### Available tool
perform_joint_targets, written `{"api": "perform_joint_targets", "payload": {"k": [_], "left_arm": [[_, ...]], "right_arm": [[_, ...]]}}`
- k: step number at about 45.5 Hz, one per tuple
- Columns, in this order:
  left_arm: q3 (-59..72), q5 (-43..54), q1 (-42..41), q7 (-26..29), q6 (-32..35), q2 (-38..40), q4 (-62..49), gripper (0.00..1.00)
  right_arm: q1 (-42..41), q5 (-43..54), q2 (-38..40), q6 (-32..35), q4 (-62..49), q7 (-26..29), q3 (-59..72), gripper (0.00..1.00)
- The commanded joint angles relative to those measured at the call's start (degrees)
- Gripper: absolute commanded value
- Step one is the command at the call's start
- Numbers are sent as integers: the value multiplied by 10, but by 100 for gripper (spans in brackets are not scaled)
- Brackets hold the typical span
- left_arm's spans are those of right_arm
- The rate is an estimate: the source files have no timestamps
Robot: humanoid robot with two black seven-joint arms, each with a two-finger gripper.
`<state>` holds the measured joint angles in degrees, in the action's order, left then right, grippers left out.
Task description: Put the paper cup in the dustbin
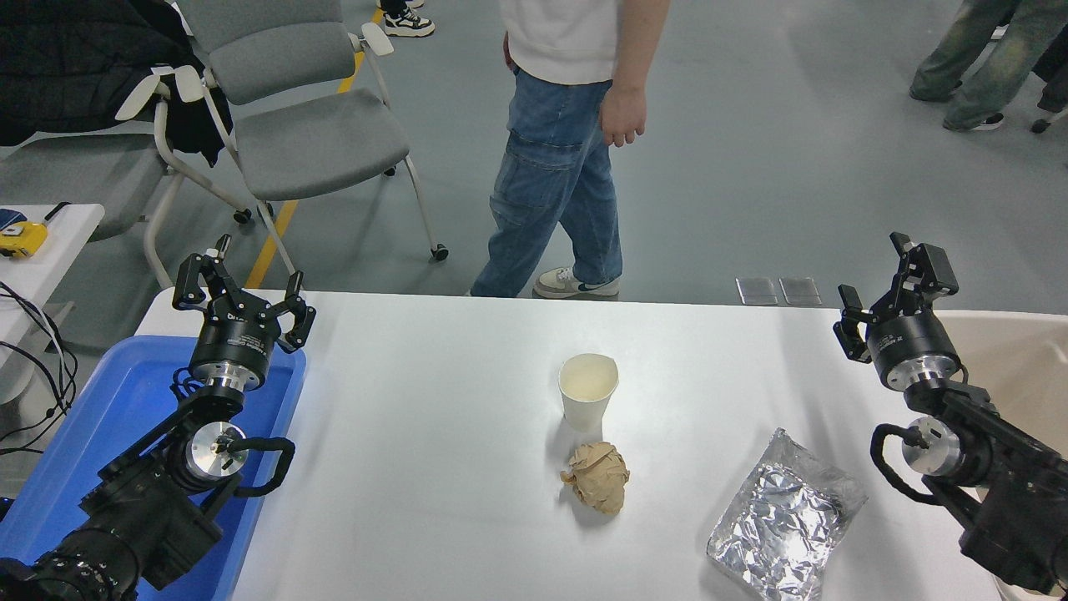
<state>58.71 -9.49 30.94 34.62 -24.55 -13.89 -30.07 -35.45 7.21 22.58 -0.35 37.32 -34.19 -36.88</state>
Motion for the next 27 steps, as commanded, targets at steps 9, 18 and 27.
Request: {"api": "perform_joint_targets", "payload": {"k": [9,18,27], "left_arm": [[0,0,0,-1,0,0,0,100],[0,0,0,-1,0,0,0,100],[0,0,0,-1,0,0,0,100]], "right_arm": [[-1,0,-1,0,0,0,1,100],[-1,0,0,0,-1,0,0,100],[-1,0,3,0,-1,0,0,100]]}}
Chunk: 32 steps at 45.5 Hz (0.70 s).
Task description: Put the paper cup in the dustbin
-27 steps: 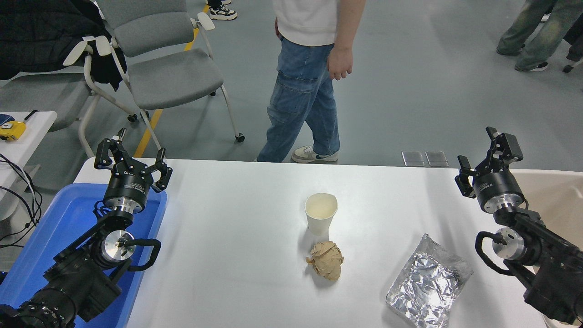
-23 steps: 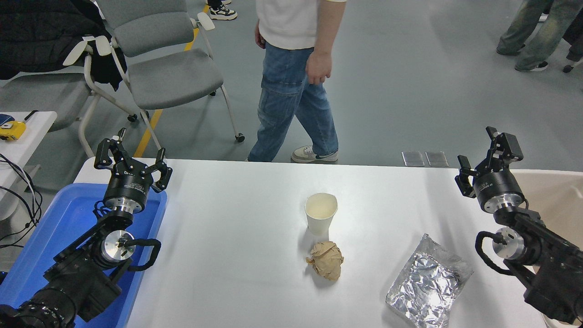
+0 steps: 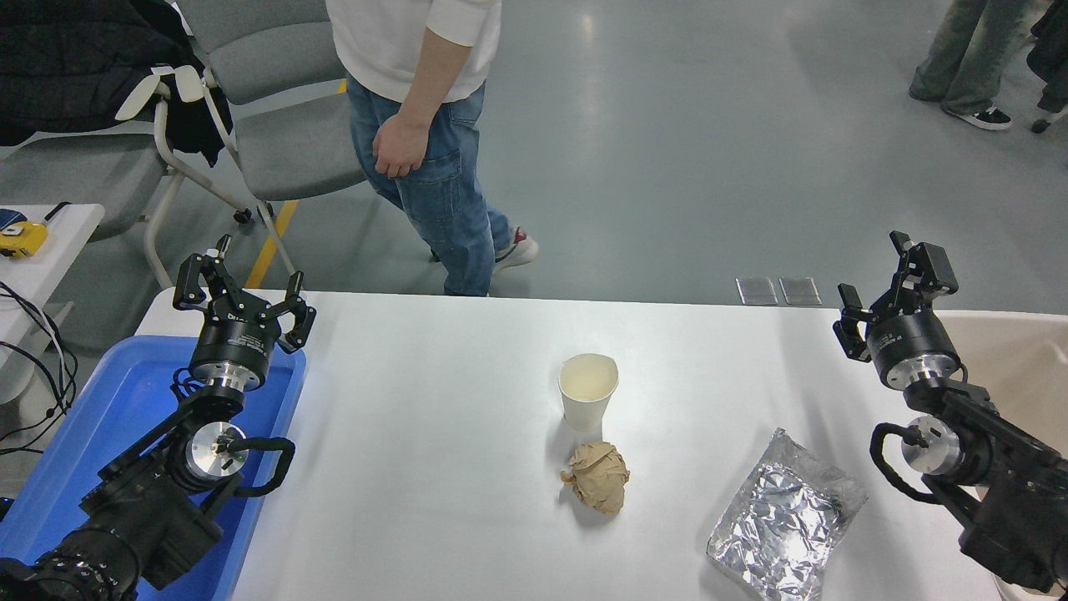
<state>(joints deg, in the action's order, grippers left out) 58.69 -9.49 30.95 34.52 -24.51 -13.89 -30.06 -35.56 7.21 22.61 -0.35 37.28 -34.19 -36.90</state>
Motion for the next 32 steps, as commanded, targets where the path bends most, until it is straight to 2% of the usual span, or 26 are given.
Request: {"api": "perform_joint_targets", "payload": {"k": [1,32], "left_arm": [[0,0,1,0,0,0,0,100],[0,0,0,1,0,0,0,100]], "right_arm": [[0,0,3,0,0,0,1,100],[1,0,6,6,5,0,-3,100]]}}
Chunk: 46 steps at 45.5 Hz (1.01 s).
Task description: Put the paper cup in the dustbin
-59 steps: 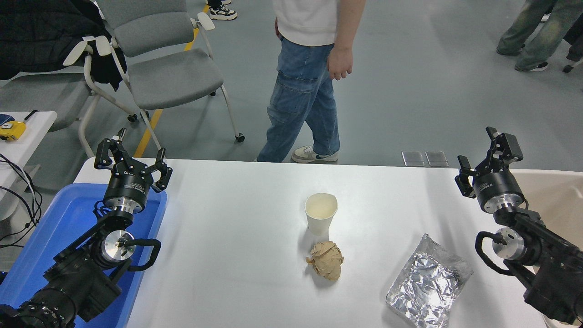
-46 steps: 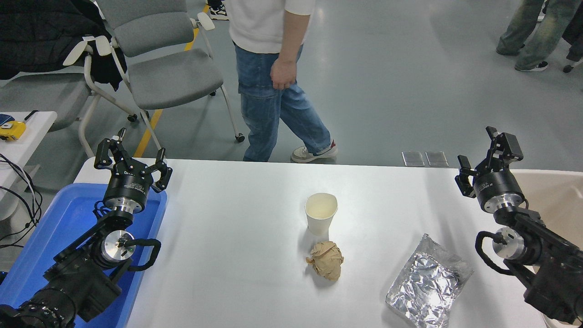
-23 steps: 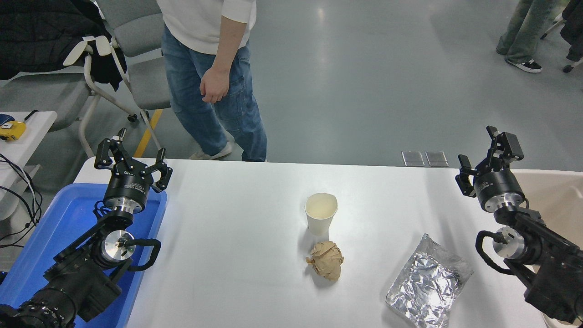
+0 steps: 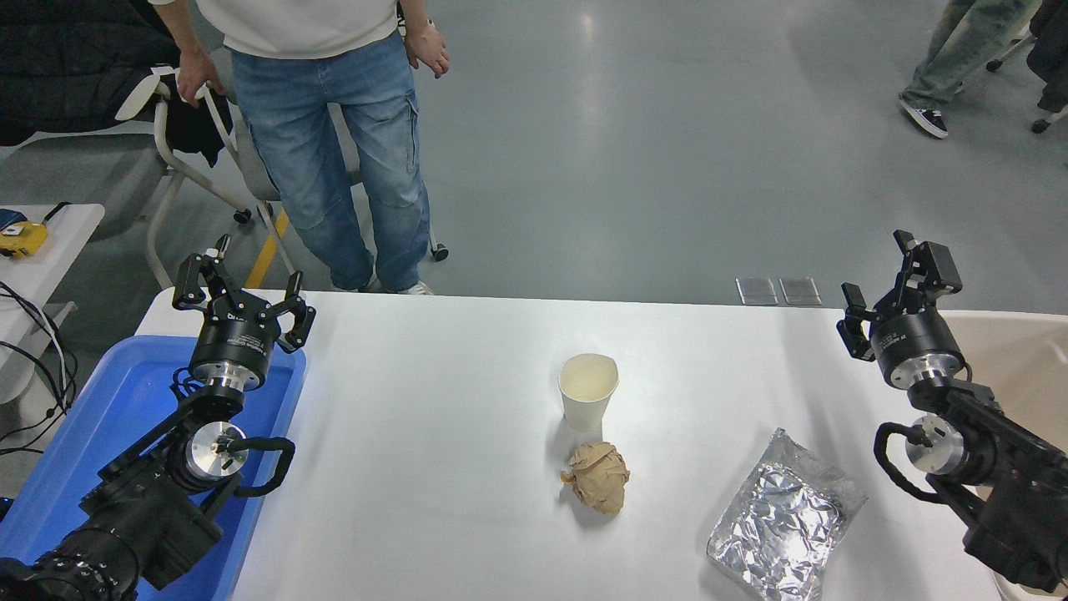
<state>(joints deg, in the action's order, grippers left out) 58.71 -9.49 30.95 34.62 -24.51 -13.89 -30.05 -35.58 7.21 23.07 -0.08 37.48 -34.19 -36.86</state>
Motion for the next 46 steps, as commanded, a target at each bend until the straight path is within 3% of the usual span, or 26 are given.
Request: {"api": "perform_joint_targets", "payload": {"k": [1,21,32,46], "left_arm": [[0,0,1,0,0,0,0,100],[0,0,0,0,0,0,0,100],[0,0,0,0,0,0,0,100],[0,0,0,0,0,0,0,100]], "right_arm": [[2,0,0,3,3,0,-3,100],[2,9,23,2,85,11,10,100],[-6,13,37,-45,134,102,23,100],[-13,209,72,-45,236,111,57,100]]}}
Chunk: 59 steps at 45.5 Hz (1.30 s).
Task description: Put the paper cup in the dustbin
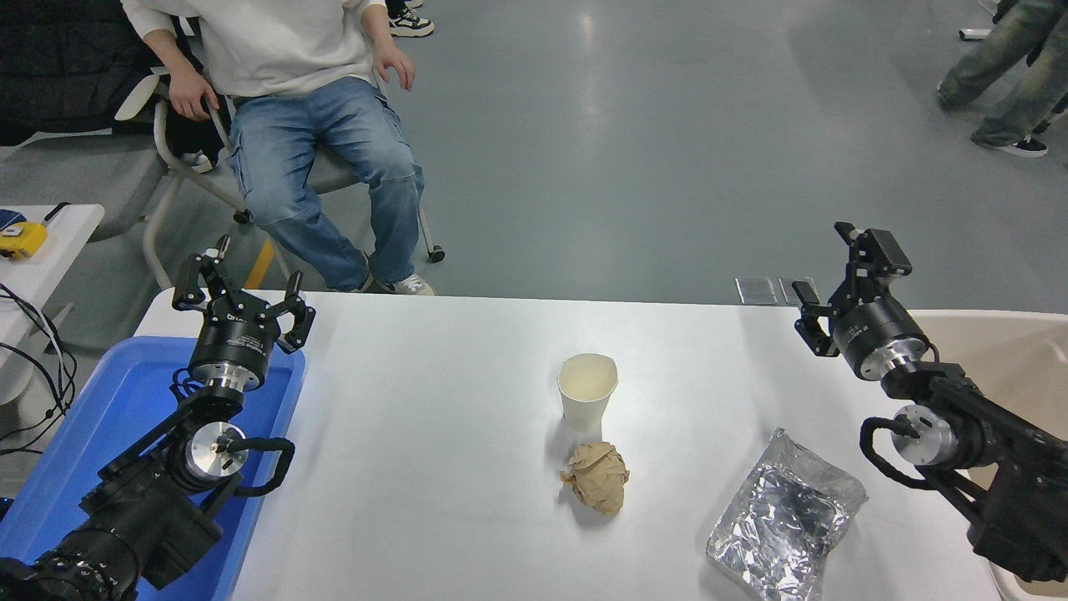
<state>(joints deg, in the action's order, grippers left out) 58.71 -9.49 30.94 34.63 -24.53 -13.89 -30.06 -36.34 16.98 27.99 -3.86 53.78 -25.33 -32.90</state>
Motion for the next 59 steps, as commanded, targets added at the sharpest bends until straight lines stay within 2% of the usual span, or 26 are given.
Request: {"api": "perform_joint_targets", "payload": {"k": [1,7,19,31,41,50,59], "left_arm": [[0,0,0,0,0,0,0,100],[0,0,0,0,0,0,0,100],[0,0,0,0,0,0,0,100],[0,0,0,0,0,0,0,100],[0,0,1,0,0,0,0,100],[0,0,0,0,0,0,0,100],[0,0,0,0,0,0,0,100]], "right_arm": [[-7,112,27,-7,81,26,21,100],[-26,125,47,-7,117,35,63,100],[-88,230,72,-7,149,41,176,100],[-236,291,59,-16,143,45,362,100],[-348,296,-11,-17,118,104,530,100],[-377,294,-81,-17,85,156,598,100],[-421,299,-130,-17,69,164,684,100]]}}
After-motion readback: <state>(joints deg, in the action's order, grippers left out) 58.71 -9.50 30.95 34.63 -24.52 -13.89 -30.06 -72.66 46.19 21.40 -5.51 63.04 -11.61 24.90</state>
